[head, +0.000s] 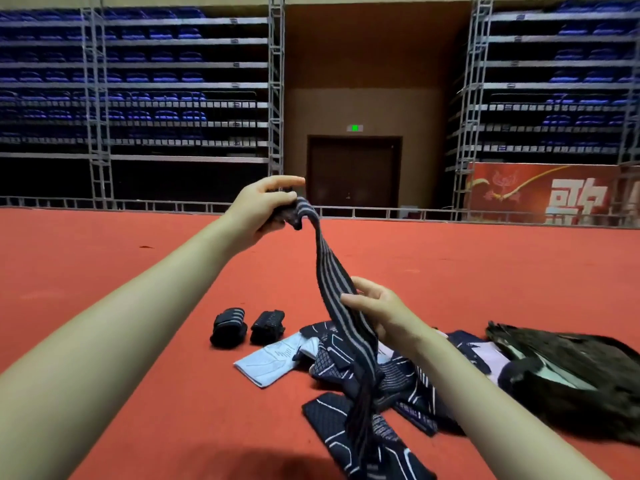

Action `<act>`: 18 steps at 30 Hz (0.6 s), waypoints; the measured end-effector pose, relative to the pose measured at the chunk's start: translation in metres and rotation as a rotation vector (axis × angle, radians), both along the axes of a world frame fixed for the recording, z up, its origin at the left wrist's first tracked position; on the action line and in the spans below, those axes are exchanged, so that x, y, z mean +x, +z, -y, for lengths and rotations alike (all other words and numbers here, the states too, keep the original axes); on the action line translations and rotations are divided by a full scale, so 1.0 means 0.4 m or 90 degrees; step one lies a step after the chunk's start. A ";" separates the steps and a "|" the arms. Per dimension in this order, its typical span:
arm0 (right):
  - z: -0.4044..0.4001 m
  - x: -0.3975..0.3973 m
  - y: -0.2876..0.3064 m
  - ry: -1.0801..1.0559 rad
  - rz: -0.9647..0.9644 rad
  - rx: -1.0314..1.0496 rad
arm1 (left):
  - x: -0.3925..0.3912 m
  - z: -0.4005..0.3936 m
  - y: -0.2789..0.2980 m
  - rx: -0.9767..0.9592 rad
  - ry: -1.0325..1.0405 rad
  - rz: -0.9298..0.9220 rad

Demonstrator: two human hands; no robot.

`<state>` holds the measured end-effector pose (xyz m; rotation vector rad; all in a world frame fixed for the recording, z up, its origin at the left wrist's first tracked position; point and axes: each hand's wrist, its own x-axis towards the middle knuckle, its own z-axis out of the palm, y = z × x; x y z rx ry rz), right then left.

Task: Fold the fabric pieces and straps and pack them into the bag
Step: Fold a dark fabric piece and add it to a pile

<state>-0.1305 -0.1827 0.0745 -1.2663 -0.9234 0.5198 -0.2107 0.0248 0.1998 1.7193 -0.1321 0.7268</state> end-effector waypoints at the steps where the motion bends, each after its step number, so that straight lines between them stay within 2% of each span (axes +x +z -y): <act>1: 0.030 0.010 -0.027 -0.036 -0.014 -0.031 | 0.002 -0.007 -0.026 0.006 0.010 -0.019; 5: 0.174 0.033 -0.116 -0.153 -0.037 -0.137 | 0.018 -0.043 -0.133 0.061 0.135 -0.097; 8: 0.263 0.044 -0.155 -0.227 0.079 -0.233 | 0.039 -0.071 -0.226 0.142 0.181 -0.150; 12: 0.338 0.055 -0.169 -0.332 0.224 -0.361 | 0.057 -0.075 -0.348 0.219 0.154 -0.240; 16: 0.401 0.098 -0.210 -0.379 0.291 -0.477 | 0.055 -0.066 -0.464 0.194 0.090 -0.348; 18: 0.421 0.124 -0.247 -0.416 0.319 -0.559 | 0.045 -0.060 -0.521 0.225 0.078 -0.391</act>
